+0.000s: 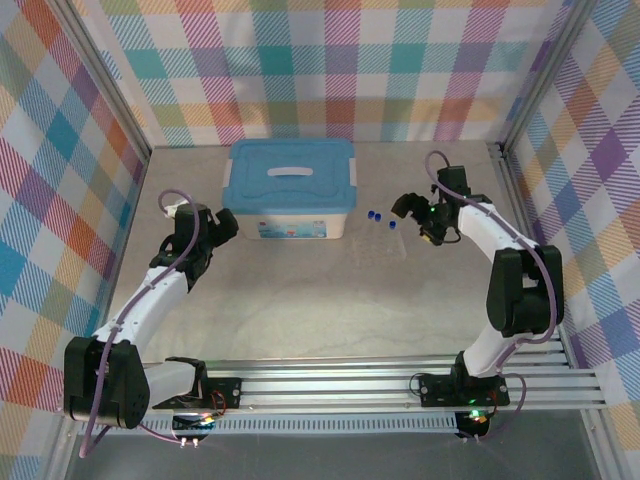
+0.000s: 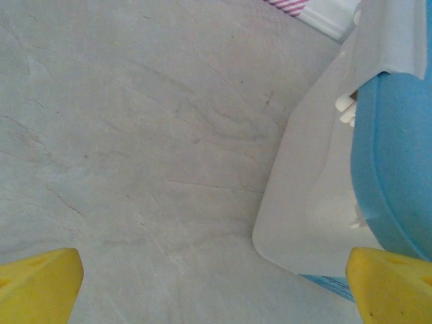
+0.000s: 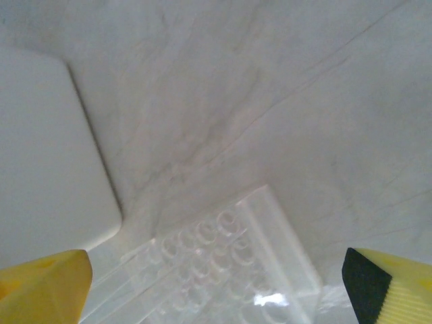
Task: Organize the chemistry lab equipment
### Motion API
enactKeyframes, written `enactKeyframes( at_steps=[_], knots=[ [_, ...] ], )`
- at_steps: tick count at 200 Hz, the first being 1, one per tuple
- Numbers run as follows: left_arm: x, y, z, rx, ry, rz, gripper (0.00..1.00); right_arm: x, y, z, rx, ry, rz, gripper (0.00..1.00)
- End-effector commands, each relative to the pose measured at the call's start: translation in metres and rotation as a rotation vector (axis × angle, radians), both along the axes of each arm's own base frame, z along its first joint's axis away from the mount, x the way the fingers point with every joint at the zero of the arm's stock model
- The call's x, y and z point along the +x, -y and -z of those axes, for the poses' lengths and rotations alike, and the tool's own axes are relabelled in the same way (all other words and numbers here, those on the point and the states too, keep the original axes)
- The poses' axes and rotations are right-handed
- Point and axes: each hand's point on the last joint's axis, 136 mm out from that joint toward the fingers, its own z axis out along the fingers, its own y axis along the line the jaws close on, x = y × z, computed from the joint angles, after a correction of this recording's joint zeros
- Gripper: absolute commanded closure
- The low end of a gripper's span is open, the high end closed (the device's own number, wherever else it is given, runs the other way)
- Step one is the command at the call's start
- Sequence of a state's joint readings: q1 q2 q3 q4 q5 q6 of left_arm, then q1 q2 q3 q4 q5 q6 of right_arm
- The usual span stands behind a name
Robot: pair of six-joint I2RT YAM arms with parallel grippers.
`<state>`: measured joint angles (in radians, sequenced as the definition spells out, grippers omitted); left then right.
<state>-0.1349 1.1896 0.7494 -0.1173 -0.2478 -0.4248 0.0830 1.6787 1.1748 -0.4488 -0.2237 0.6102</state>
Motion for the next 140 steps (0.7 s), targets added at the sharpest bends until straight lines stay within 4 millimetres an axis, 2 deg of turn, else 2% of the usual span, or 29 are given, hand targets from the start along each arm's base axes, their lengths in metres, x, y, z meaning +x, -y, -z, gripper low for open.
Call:
enactKeyframes(
  at_steps=[1, 32, 70, 84, 116, 129, 140],
  knots=[
    [0.005, -0.013, -0.015, 0.092, 0.027, -0.026, 0.00, 0.005, 0.032, -0.001, -0.115, 0.021, 0.026, 0.03],
    [-0.004, -0.032, -0.026, 0.179, 0.084, -0.080, 0.00, 0.011, 0.063, -0.009, -0.268, 0.100, 0.055, 0.02],
    [0.002, -0.020, -0.023, 0.278, 0.164, 0.074, 0.00, 0.013, 0.092, -0.030, -0.476, 0.300, 0.062, 0.01],
    [0.003, -0.021, -0.013, 0.305, 0.161, 0.096, 0.00, 0.010, 0.104, -0.037, -0.565, 0.345, 0.069, 0.00],
    [0.007, -0.031, 0.025, 0.315, 0.052, 0.125, 0.00, 0.000, 0.114, -0.028, -0.646, 0.394, 0.068, 0.00],
    [0.009, -0.032, 0.031, 0.267, 0.094, 0.127, 0.00, -0.004, 0.112, -0.024, -0.645, 0.415, 0.058, 0.00],
    [0.013, -0.022, 0.033, 0.239, 0.149, 0.192, 0.00, -0.006, 0.111, -0.022, -0.644, 0.449, 0.052, 0.00]
  ],
)
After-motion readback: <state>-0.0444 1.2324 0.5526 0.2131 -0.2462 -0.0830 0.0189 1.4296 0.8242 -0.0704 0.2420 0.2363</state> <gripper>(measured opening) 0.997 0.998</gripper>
